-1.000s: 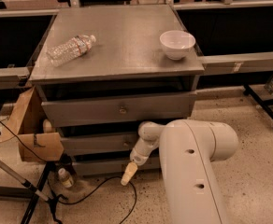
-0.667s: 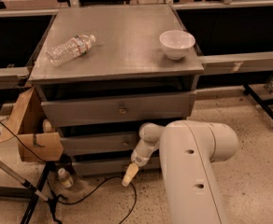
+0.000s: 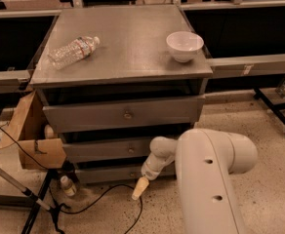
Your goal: Open bottom drawer
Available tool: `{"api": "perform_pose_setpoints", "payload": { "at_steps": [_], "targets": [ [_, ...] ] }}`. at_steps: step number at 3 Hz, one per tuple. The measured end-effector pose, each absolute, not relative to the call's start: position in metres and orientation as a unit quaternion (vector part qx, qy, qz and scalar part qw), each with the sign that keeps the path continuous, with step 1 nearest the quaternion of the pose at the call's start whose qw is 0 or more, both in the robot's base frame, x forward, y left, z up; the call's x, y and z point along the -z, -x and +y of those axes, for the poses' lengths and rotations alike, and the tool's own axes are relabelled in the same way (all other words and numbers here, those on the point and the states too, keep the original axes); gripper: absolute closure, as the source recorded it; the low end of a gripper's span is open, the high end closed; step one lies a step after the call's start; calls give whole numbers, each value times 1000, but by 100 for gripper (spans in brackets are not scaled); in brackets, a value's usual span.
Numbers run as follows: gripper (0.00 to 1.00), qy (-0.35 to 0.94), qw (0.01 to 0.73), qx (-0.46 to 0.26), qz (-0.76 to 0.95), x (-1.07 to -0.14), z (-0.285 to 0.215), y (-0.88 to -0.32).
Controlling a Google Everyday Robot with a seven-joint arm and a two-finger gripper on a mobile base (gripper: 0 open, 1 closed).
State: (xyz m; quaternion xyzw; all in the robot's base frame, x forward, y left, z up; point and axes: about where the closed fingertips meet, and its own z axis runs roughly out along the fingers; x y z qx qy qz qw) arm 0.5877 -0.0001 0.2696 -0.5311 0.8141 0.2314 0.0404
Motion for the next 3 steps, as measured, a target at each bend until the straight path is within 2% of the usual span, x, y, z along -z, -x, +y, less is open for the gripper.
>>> {"api": "perform_pose_setpoints", "payload": {
  "at_steps": [2,3],
  "targets": [
    [0,540,142,-222,800,-237,-4,-615],
    [0,542,169,-230,790,-224,0,-640]
  ]
}}
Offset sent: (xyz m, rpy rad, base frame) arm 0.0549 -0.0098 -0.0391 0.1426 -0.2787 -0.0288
